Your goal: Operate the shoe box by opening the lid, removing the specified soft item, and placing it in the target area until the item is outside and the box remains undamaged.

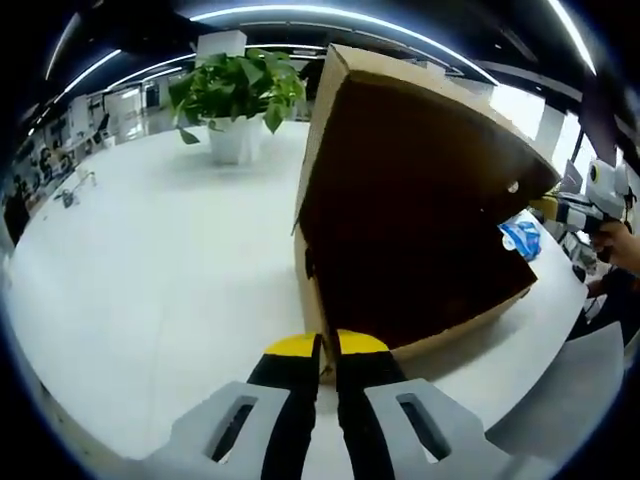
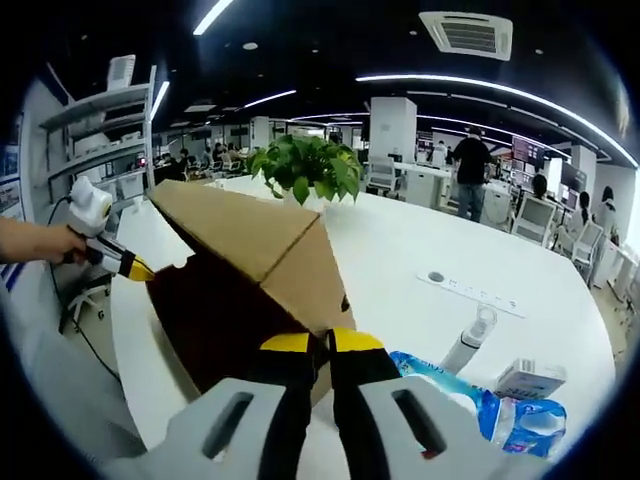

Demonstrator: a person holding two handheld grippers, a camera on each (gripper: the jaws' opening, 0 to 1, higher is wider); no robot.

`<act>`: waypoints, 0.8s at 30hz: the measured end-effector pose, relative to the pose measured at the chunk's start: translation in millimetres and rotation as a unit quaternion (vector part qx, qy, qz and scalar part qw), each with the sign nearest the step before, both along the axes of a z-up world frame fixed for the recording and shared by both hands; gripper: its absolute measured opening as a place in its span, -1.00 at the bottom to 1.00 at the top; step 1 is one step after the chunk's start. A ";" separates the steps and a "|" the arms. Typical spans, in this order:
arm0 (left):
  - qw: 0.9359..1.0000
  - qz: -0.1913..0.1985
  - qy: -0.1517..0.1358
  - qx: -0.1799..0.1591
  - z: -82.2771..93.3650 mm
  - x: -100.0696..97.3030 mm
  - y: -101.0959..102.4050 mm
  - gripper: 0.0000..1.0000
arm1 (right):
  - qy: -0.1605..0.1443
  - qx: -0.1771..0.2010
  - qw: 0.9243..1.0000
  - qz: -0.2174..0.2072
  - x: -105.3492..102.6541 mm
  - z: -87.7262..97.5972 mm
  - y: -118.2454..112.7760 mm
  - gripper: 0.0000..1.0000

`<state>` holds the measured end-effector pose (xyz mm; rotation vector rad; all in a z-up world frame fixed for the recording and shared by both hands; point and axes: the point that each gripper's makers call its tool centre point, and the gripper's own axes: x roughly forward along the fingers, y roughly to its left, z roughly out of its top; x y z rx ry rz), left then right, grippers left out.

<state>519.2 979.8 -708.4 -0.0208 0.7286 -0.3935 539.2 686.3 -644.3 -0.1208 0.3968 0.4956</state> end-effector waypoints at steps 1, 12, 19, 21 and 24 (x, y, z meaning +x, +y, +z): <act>1.000 -0.001 0.000 0.000 0.0 -0.2 -0.1 -0.95 | 0.000 0.001 1.000 0.001 -1.4 -1.3 0.4 -0.91; 1.000 -0.014 -0.009 0.003 1.5 -2.8 -3.1 -0.73 | 0.002 0.009 1.000 0.014 -15.6 -15.6 1.5 -0.87; 0.999 -0.026 -0.033 0.002 16.7 -2.5 -5.8 -0.59 | 0.013 0.014 1.000 0.023 -29.0 -25.9 2.5 -0.87; 0.999 -0.031 -0.039 0.004 20.1 -2.6 -7.0 -0.54 | 0.015 0.015 0.999 0.026 -32.0 -28.3 2.9 -0.86; 0.998 -0.037 -0.045 0.013 22.4 -3.2 -6.0 -0.47 | 0.017 0.015 0.999 0.030 -36.1 -31.0 4.3 -0.85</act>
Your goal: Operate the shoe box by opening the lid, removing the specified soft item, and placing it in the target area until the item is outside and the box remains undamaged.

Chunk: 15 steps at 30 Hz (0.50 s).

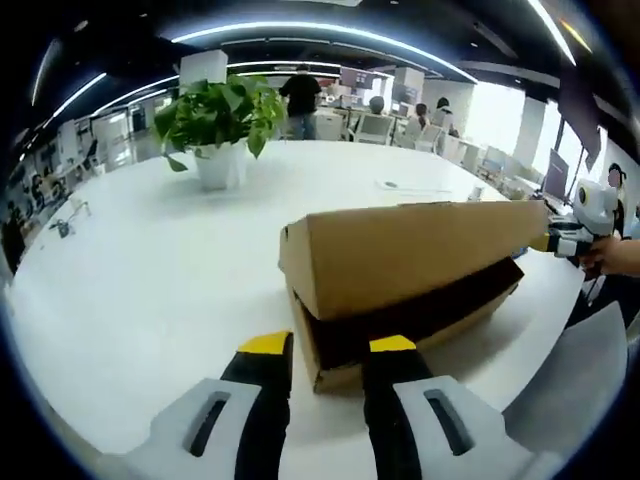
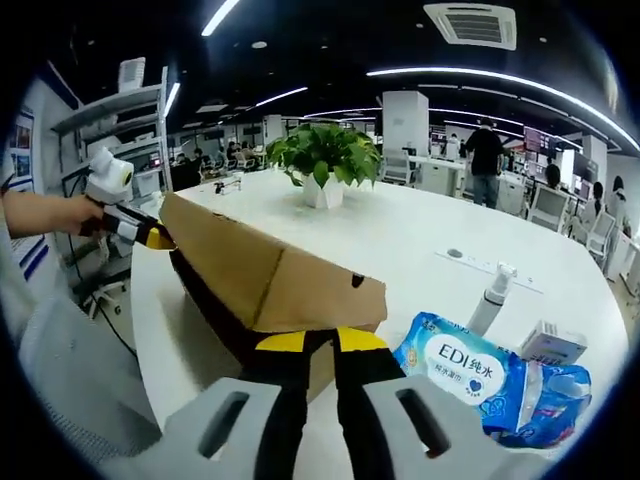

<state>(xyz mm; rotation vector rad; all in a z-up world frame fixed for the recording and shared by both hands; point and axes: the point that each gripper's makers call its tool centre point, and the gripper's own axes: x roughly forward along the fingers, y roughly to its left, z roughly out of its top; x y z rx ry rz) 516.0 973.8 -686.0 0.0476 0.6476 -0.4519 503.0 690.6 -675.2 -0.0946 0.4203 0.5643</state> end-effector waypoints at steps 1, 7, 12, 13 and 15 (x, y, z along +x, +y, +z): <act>1.000 -0.001 -0.001 0.001 0.7 -0.4 0.3 -0.45 | 0.001 -0.002 1.000 0.003 -2.0 -1.4 0.9 -0.84; 1.000 -0.014 -0.011 0.003 4.9 -3.6 -0.5 -0.34 | 0.007 -0.008 1.000 0.018 -10.6 -8.2 4.2 -0.81; 0.999 -0.032 -0.014 0.017 4.2 -6.6 -1.9 -0.29 | 0.014 -0.008 0.999 0.030 -16.7 -13.0 7.1 -0.76; 0.999 -0.035 -0.016 0.019 4.3 -7.0 -2.2 -0.29 | 0.015 -0.010 0.999 0.035 -18.7 -14.6 8.1 -0.76; 0.999 -0.042 -0.017 0.024 4.0 -9.0 -3.4 -0.28 | 0.015 -0.013 0.999 0.041 -21.7 -15.9 9.6 -0.73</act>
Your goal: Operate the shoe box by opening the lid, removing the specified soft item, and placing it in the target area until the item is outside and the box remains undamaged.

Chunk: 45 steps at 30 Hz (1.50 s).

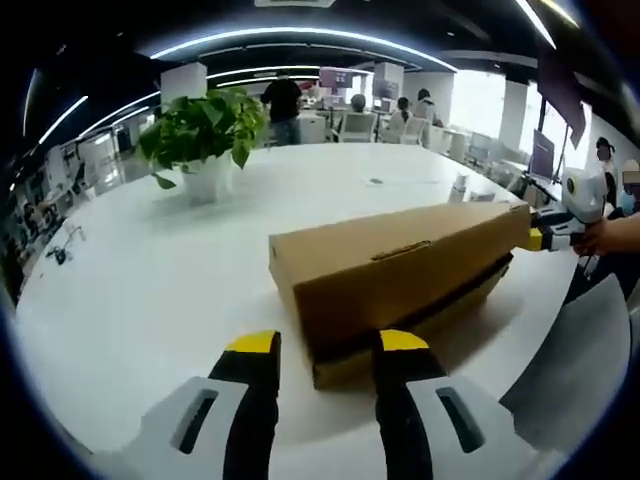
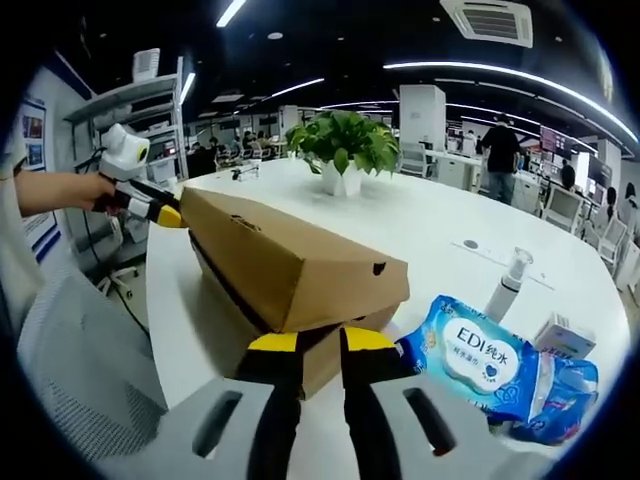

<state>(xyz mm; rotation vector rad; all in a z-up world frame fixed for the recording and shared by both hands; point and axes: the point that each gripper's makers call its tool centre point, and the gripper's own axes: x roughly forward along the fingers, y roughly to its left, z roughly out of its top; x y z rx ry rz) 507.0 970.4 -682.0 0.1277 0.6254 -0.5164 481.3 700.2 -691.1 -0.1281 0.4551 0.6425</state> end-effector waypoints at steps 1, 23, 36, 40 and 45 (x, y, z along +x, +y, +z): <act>1.000 -0.004 -0.001 0.003 -0.7 -0.9 -0.5 -0.27 | 0.000 -0.002 1.000 0.005 -1.9 -0.9 0.9 -0.72; 0.998 -0.043 0.028 0.037 -30.9 -12.5 -9.3 -0.23 | 0.022 -0.029 0.998 0.044 -19.0 -22.7 11.1 -0.64; 0.997 -0.034 0.050 0.045 -47.6 -8.4 -9.4 -0.26 | 0.042 -0.036 0.998 0.033 -17.9 -38.8 10.2 -0.69; 0.997 -0.031 0.050 0.046 -47.7 -4.6 -8.3 -0.29 | 0.046 -0.036 0.998 0.032 -16.2 -40.0 9.4 -0.69; 0.997 -0.028 0.053 0.041 -48.1 2.9 -9.5 -0.32 | 0.048 -0.035 0.998 0.030 -10.4 -40.5 7.6 -0.69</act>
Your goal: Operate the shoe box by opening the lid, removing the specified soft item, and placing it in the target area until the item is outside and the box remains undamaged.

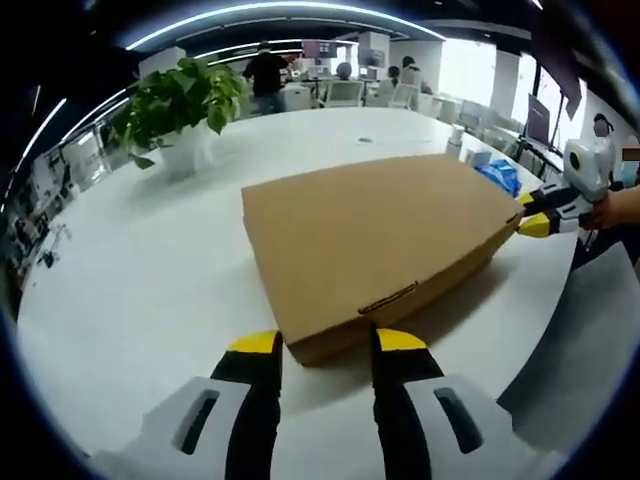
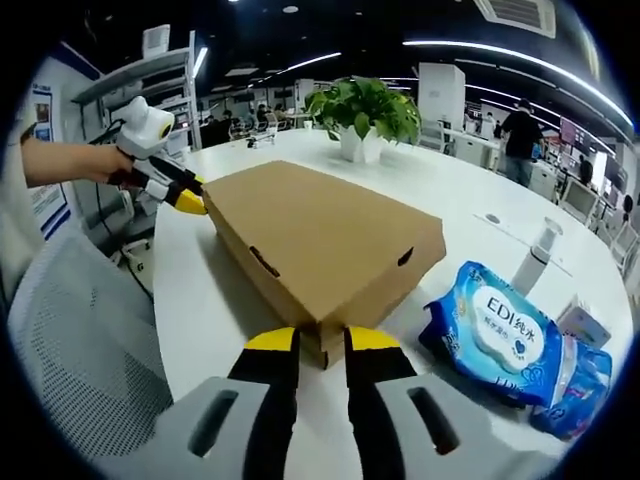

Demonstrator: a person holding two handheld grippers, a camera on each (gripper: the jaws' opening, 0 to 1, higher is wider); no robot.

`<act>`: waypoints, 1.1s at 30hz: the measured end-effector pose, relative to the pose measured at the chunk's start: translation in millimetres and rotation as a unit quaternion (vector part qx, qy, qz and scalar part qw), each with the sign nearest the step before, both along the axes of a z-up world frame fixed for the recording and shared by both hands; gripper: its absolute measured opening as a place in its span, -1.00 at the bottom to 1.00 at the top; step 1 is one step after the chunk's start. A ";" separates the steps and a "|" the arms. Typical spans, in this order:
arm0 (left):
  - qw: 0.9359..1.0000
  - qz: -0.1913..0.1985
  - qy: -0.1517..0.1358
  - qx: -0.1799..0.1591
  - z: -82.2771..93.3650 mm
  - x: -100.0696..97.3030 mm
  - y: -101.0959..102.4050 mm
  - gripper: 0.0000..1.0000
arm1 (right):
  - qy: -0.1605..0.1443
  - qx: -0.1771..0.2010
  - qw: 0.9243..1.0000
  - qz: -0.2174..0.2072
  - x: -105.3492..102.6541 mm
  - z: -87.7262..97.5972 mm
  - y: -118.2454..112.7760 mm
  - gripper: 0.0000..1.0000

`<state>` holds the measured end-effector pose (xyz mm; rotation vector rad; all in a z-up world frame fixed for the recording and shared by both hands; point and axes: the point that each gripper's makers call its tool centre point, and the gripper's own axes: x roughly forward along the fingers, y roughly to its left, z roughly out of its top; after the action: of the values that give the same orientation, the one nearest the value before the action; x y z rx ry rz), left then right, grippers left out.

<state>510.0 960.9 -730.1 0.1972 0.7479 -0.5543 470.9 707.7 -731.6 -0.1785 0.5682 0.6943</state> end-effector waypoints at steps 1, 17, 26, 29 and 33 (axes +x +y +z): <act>1.000 0.000 0.000 0.000 -0.1 1.3 -0.7 -0.32 | 0.000 0.000 1.000 -0.002 1.6 0.0 -0.6 -0.69; 1.000 -0.011 -0.002 -0.003 0.0 38.5 -13.6 -0.32 | 0.004 0.001 1.000 -0.016 35.5 -0.7 -12.2 -0.68; 1.000 -0.017 0.002 -0.001 -4.0 55.9 -21.0 -0.32 | 0.009 -0.004 1.000 -0.023 56.2 -3.8 -19.8 -0.65; 1.000 -0.017 0.003 -0.002 -4.3 62.9 -22.9 -0.32 | 0.010 -0.005 1.000 -0.024 62.2 -4.1 -21.4 -0.65; 1.000 -0.019 0.003 -0.002 -4.5 70.9 -25.4 -0.32 | 0.010 -0.005 1.000 -0.028 68.7 -4.5 -24.0 -0.65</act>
<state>580.9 935.5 -734.5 0.2069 0.7499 -0.5918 539.6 683.8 -736.1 -0.1651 0.5939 0.6398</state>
